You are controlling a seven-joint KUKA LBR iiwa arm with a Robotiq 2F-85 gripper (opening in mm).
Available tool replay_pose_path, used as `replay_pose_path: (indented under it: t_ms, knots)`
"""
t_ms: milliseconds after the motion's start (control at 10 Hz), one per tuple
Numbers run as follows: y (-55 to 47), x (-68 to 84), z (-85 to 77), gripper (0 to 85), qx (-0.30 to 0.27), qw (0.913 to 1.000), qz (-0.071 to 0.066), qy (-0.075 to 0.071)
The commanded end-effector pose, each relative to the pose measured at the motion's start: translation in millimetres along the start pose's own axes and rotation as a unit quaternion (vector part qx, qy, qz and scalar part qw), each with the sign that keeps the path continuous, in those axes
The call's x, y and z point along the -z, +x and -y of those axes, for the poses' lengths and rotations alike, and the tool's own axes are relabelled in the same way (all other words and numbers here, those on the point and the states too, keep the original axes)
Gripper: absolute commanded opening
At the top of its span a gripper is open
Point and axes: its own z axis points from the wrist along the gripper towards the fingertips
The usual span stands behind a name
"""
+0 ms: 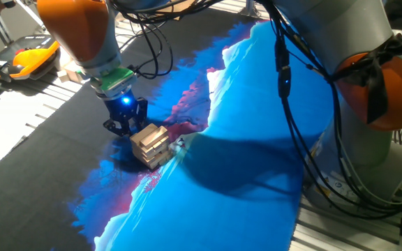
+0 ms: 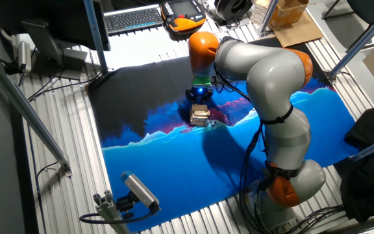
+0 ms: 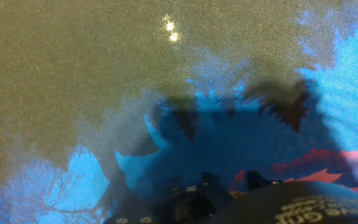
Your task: Play Jenga
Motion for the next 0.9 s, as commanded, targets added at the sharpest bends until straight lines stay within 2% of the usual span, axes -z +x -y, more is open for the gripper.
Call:
replay_pose_path:
  t_ms: [0, 800]
  knots:
    - [0.0, -0.1, 0.1, 34.0, 0.001, 1.0000, -0.001, 0.000]
    - [0.0, 1.0, 0.0, 34.0, -0.007, 1.0000, -0.003, -0.003]
